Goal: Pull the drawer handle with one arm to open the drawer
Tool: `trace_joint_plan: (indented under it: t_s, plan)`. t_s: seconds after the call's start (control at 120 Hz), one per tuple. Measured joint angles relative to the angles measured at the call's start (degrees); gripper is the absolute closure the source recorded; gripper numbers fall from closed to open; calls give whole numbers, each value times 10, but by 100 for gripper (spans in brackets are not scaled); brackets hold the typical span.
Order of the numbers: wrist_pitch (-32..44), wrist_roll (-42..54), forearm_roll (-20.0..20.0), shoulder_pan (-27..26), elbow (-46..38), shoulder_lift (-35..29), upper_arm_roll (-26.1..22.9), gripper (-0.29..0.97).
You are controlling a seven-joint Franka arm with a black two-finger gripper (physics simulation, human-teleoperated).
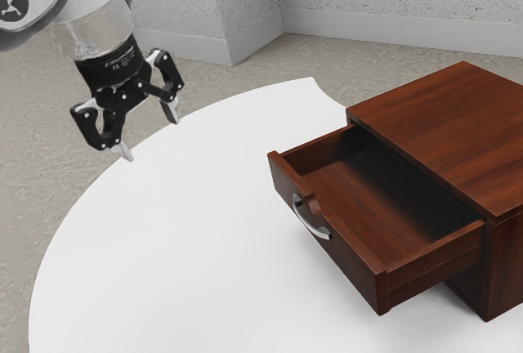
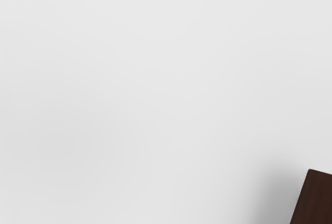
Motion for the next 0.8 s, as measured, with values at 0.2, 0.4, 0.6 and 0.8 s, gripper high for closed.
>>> trace_joint_plan:
  t_s: [0.2,0.4,0.6,0.8]
  plan:
    - [-42,-9,8,17,-31,1,0,3]
    - [-45,-11,-29,27,-37,0,15,1]
    - [-38,-6,-45,26,-52,4,7,0]
    - [-23,-3,-48,22,-52,17,-6,0]
